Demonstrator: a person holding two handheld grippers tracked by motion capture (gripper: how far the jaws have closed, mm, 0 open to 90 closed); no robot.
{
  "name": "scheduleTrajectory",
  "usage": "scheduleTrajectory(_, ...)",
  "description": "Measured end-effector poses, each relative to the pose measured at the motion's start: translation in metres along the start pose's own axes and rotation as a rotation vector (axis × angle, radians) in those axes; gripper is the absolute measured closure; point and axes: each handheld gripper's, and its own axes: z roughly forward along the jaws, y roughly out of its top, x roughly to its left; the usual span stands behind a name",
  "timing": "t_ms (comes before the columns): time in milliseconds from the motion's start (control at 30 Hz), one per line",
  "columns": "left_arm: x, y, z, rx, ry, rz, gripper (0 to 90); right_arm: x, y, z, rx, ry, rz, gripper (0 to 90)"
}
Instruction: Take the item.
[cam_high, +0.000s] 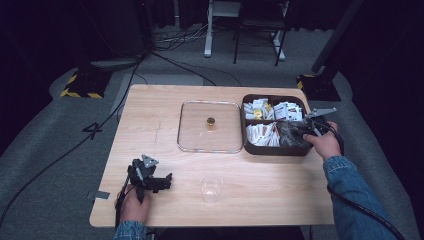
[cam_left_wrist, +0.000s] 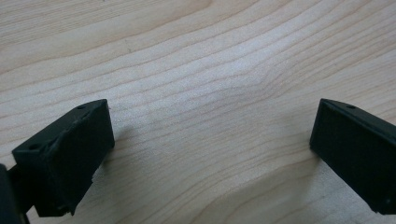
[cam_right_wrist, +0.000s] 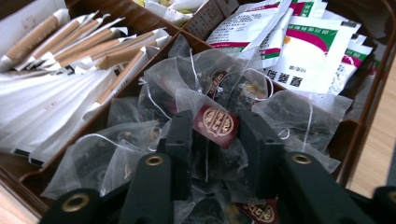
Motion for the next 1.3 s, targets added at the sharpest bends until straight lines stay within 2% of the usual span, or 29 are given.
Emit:
scheduleTrajectory(33,0.0,0.0,0.0,0.001,0.0,0.001,0.1,0.001,0.001,-0.001,0.001,-0.005,-0.019,74.6)
scheduleTrajectory(167,0.0,0.0,0.0,0.0,0.0,0.0,0.1,0.002,0.002,-0.004,-0.013,-0.019,-0.035,79.2)
scheduleTrajectory(267,0.0,0.0,0.0,0.0,0.0,0.0,0.1,0.002,0.003,-0.006,-0.029,-0.019,-0.029,79.8)
scheduleTrajectory(500,0.0,0.0,0.0,0.0,0.0,0.0,0.1,0.0,0.006,-0.019,-0.11,0.0,-0.003,80.3)
scheduleTrajectory(667,0.0,0.0,0.0,0.0,0.0,0.0,0.1,0.001,0.007,-0.029,-0.188,0.028,0.031,80.3)
scheduleTrajectory(833,0.0,0.0,0.0,0.0,0.0,0.0,0.1,0.004,0.009,-0.039,-0.239,0.063,0.053,80.2)
scheduleTrajectory(1300,0.0,0.0,0.0,0.0,0.0,0.0,0.1,0.022,0.021,-0.066,-0.334,0.133,0.013,80.3)
